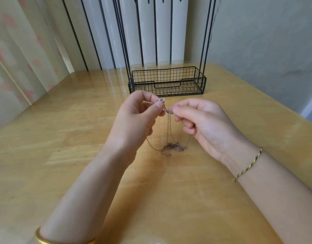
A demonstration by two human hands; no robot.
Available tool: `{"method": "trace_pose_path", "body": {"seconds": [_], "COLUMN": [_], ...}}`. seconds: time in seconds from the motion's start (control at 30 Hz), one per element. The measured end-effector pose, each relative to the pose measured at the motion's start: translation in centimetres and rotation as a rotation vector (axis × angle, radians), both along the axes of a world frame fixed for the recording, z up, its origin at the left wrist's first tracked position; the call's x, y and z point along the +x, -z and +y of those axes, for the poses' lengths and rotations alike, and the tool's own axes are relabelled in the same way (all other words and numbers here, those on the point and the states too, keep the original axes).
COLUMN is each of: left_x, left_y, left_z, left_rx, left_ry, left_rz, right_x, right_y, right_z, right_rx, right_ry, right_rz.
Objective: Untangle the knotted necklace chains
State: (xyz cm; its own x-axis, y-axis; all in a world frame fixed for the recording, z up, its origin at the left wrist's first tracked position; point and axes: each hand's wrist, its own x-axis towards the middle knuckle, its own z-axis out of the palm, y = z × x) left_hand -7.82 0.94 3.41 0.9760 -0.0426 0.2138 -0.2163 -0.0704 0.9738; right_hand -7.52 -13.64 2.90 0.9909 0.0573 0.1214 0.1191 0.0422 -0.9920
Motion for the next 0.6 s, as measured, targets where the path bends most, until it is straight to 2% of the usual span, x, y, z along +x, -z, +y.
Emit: {"method": "trace_pose_path", "body": {"seconds": [0.2,0.47,0.6], "left_x": [-0.04,-0.13,-0.17], "left_y": [0.01,-0.09,-0.17], "left_z": [-0.02,-0.10,-0.30], "left_rx": [0.010,-0.018,-0.028], "left_ry": [0.004,0.013,-0.032], "left_rz": [-0.011,0.040,0.051], "right_x": [-0.15,-0.01,0.25], "right_y": [-0.10,0.22,0.41], "right_z": [0.09,0.30,0.19], "right_rx": [-0.085,-0.144,-0.254], "right_ry": [-0.007,0.086,0.164], "right_rz": [-0.025,-0.192,-0.258]}}
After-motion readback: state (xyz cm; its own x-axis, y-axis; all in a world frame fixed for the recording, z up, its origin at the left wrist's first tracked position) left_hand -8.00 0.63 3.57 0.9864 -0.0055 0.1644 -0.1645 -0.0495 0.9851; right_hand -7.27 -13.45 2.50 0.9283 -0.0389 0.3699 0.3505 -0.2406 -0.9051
